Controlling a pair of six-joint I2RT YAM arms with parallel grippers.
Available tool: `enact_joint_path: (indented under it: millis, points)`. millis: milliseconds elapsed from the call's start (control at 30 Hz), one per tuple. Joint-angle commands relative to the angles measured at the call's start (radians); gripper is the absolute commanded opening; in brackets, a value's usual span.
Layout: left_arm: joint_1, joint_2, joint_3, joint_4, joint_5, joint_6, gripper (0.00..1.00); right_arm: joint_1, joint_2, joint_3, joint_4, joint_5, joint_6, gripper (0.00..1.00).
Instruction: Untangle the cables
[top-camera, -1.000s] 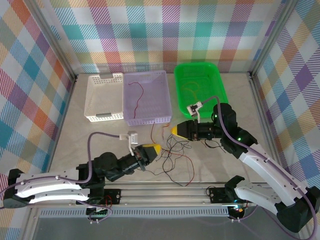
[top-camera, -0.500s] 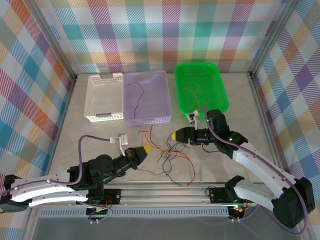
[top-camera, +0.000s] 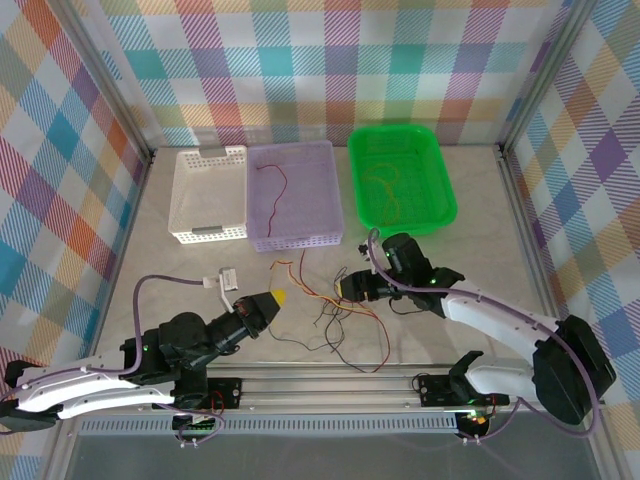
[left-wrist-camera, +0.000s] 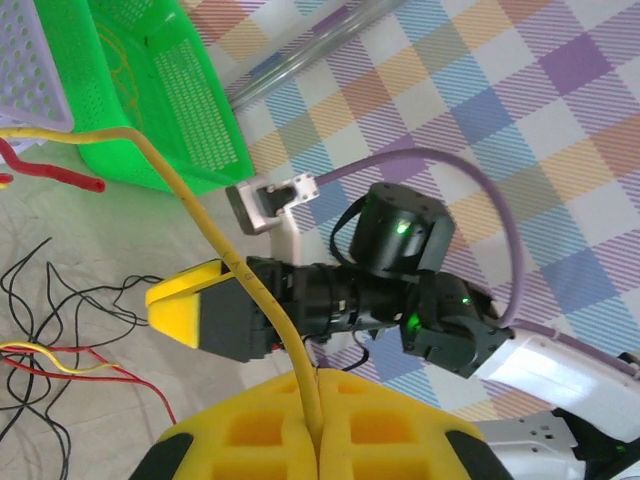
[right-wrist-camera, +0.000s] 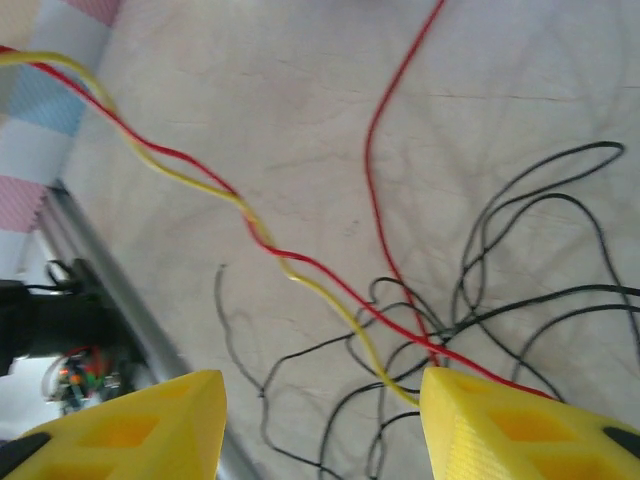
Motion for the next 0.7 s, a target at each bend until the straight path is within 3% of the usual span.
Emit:
enact_joint_path:
  millis: [0, 233, 433, 667]
  points:
    - [0.011, -0.021, -0.015, -0.015, -0.026, -0.014, 0.00, 0.061, 0.011, -0.025, 0.025, 0.050, -0.062, 0.54]
    - [0.017, -0.020, -0.008, -0.024, -0.043, -0.037, 0.00, 0.204, 0.067, -0.004, 0.092, 0.100, -0.121, 0.53]
    - [0.018, -0.010, -0.009, -0.019, -0.041, -0.042, 0.00, 0.231, 0.142, 0.038, 0.091, 0.271, -0.155, 0.51]
    - [0.021, -0.004, -0.003, -0.016, -0.040, -0.037, 0.00, 0.264, 0.271, 0.111, 0.069, 0.362, -0.202, 0.46]
